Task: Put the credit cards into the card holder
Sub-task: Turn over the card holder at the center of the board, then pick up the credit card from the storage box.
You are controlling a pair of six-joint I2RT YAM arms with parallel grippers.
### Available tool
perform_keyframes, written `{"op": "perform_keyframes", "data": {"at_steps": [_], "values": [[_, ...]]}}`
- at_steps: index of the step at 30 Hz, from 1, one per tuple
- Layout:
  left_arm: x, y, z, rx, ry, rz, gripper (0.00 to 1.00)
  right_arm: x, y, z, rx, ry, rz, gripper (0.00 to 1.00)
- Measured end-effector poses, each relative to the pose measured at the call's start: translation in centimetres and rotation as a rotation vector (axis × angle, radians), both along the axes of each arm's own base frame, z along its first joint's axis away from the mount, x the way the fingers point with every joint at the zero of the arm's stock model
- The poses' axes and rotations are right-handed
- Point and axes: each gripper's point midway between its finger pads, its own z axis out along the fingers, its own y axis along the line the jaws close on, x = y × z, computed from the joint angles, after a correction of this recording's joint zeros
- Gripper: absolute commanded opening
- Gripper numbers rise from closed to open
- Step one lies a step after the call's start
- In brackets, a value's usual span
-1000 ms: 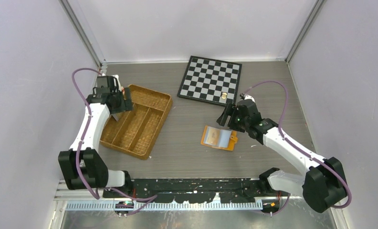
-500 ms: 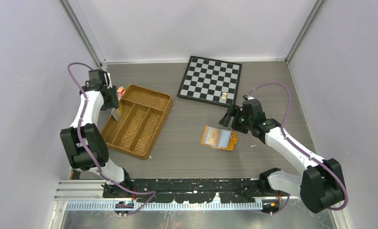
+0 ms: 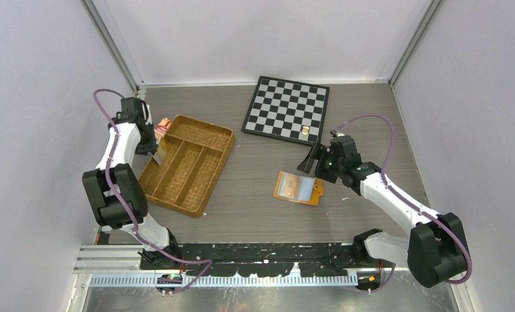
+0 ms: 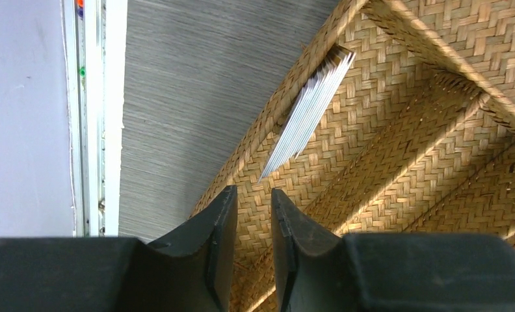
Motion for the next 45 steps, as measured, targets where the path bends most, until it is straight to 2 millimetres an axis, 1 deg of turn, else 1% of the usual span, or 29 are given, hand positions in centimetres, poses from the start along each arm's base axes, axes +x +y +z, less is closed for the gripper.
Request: {"op": "perform_keyframes", "data": {"at_steps": [2,10,22,30,37,40,45], "values": [[-0.1,0.1,-0.3,-0.001,0.011,0.004,0.23,0.0,-0.1,-0.1,0.001,0.002,-0.003,0.78],[-0.6,0.4,-1.4,-0.008,0.056,0.016,0.21,0.1,-0.1,-0.1,0.006,0.003,-0.009,0.78],[-0.8,0.9,-1.8,-0.021,0.064,0.031,0.19,-0.1,-0.2,-0.8,0.012,0.025,-0.017,0.77],[-0.3,1.1,-2.0,-0.037,0.062,0.033,0.16,-0.3,-0.2,-1.1,0.013,0.034,-0.018,0.77],[0.0,0.7,-2.3,-0.071,0.059,0.021,0.14,-0.4,-0.2,-1.1,0.016,0.038,-0.016,0.77],[0.5,0.5,-2.3,-0.085,0.051,0.014,0.13,-0.6,-0.3,-1.4,0.015,0.045,-0.016,0.77],[0.7,0.4,-2.6,-0.099,0.055,0.009,0.12,-0.8,-0.3,-1.8,0.016,0.055,-0.013,0.77]]}}
